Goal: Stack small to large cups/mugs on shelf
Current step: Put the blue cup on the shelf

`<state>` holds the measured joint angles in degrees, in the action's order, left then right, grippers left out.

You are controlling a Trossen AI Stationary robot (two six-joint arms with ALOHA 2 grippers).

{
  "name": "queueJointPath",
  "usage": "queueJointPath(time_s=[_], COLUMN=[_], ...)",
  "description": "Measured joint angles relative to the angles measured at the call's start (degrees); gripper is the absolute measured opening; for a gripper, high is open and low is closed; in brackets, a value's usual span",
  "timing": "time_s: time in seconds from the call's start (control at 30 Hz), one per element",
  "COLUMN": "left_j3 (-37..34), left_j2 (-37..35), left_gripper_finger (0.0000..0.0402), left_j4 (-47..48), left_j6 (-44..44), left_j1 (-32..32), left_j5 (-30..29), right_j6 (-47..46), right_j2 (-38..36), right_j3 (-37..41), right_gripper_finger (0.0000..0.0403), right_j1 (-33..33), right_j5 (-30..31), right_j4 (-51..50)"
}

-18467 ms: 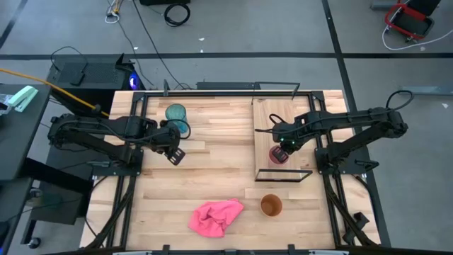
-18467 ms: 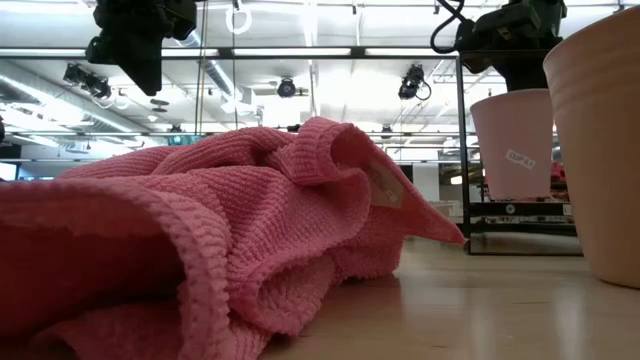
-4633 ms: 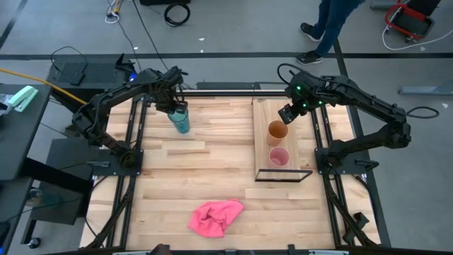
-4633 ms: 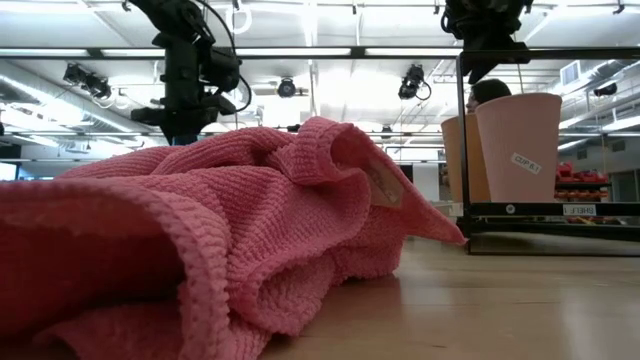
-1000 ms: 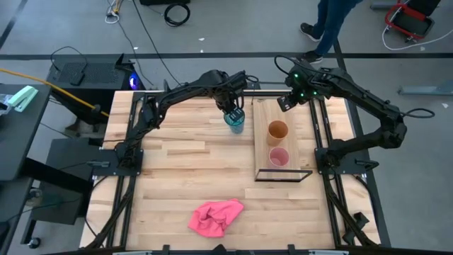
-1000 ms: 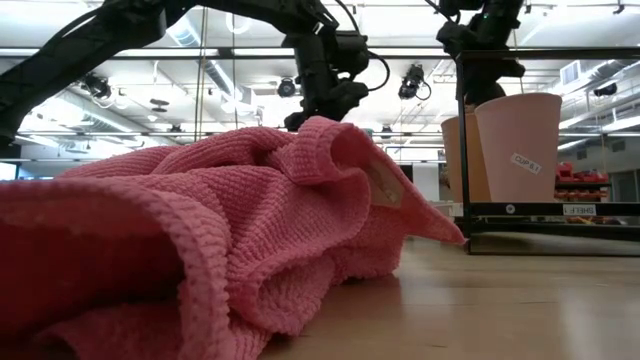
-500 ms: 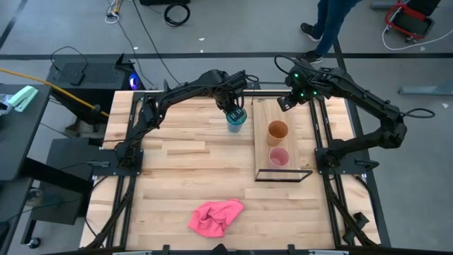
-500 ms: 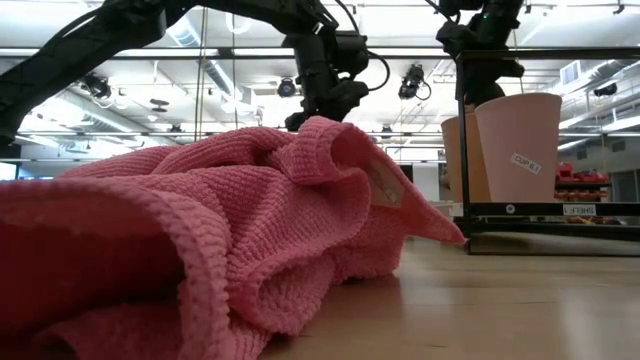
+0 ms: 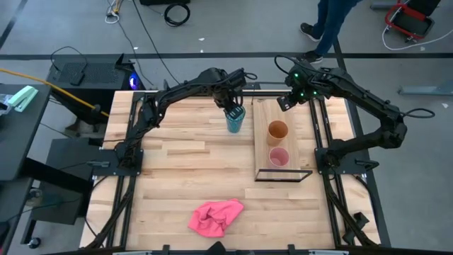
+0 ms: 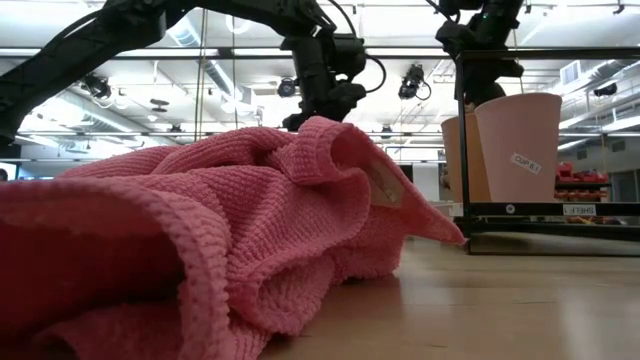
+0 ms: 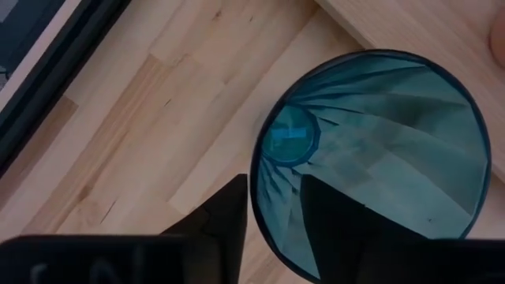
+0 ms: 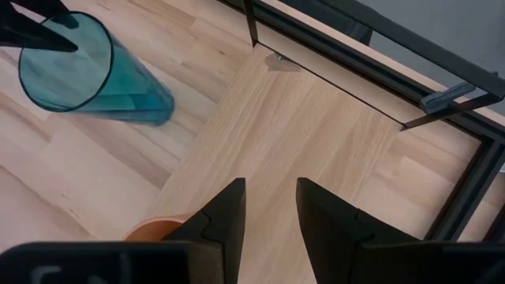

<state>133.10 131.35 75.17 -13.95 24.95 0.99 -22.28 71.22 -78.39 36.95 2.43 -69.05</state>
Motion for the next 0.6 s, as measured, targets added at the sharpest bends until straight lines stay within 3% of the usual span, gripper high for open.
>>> queueJointPath(time_s=[0.23, 0.6], left_j3=[0.02, 0.03], left_j2=[-0.01, -4.35], left_gripper_finger=[0.0155, 0.0169], left_j4=[0.91, 4.16], left_j6=[-0.40, -0.44], left_j1=[0.92, 3.59], left_j5=[3.04, 5.14], right_j6=[-0.17, 0.26], right_j2=[-0.02, 0.07], right_j3=[0.00, -0.02], right_gripper_finger=[0.0121, 0.0121], right_j1=[0.00, 0.00], right_j5=[-1.77, -9.22], right_j4=[2.12, 13.95])
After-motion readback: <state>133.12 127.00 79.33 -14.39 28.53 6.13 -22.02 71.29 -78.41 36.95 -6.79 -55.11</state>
